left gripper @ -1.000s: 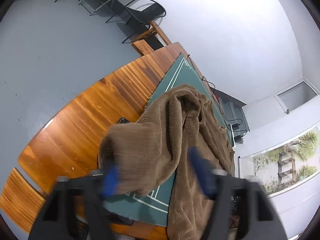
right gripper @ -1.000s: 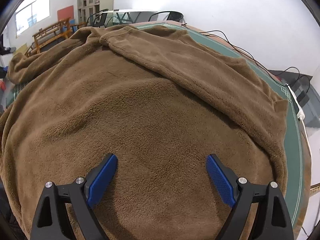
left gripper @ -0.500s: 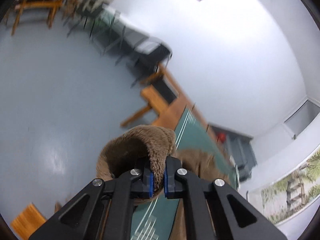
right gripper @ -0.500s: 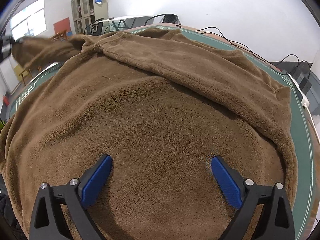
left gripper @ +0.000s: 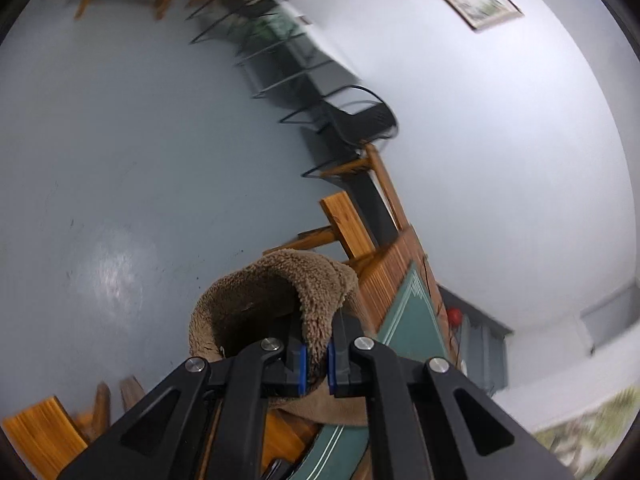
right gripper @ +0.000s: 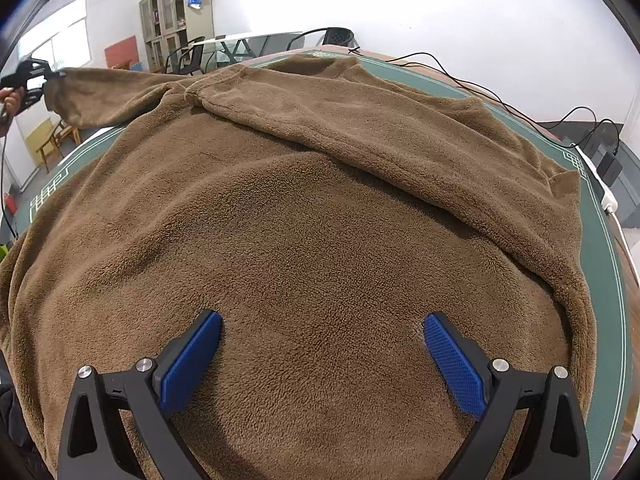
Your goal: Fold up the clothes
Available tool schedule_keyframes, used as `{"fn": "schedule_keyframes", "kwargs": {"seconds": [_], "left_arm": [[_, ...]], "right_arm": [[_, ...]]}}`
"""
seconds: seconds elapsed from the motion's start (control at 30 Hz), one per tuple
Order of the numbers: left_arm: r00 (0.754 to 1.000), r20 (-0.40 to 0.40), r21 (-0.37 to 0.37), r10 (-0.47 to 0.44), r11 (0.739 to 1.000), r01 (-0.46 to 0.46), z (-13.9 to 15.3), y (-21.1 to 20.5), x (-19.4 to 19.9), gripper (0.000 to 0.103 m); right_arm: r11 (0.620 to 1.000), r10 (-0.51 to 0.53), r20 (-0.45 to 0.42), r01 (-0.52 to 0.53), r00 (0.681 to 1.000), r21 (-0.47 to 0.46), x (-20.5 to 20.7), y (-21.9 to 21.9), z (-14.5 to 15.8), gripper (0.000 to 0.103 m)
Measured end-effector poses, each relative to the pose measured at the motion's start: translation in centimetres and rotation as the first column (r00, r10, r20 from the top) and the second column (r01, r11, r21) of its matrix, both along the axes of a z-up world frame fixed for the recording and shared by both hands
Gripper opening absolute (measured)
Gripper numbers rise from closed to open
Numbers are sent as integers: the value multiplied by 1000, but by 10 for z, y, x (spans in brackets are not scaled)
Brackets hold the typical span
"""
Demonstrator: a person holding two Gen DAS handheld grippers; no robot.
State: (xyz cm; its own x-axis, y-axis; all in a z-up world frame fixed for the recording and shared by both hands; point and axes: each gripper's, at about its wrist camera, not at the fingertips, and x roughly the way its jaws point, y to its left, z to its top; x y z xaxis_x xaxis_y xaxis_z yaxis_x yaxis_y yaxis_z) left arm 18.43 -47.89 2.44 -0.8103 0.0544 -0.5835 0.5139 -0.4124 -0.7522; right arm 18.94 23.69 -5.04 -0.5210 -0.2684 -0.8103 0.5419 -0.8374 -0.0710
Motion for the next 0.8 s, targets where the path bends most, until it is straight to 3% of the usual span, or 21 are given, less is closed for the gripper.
{"fn": "schedule_keyframes", "kwargs": {"seconds": [0.17, 0.43, 0.6, 0.7, 0.8], "left_arm": [[999, -15, 27, 49, 998, -49, 19, -13, -14, 8], [993, -113, -17, 27, 999, -29, 96, 31, -43, 8], [981, -149, -145, -121, 984, 100, 157, 119, -83, 8], [958, -143, -237, -247, 949, 209, 185, 192, -108, 8], [916, -119, -295, -382, 895, 335, 194, 274, -138, 8]], "right_arm": [[1000, -1, -1, 1, 1000, -5, 1, 1, 0, 102], [1000, -1, 5, 1, 1000, -16, -1, 0, -1, 102], [1000, 2, 11, -2, 1000, -29, -2, 0, -1, 102], [999, 7, 14, -6, 1000, -52, -2, 2, 0, 102], [992, 10, 20, -7, 1000, -124, -3, 11, 5, 102]]}}
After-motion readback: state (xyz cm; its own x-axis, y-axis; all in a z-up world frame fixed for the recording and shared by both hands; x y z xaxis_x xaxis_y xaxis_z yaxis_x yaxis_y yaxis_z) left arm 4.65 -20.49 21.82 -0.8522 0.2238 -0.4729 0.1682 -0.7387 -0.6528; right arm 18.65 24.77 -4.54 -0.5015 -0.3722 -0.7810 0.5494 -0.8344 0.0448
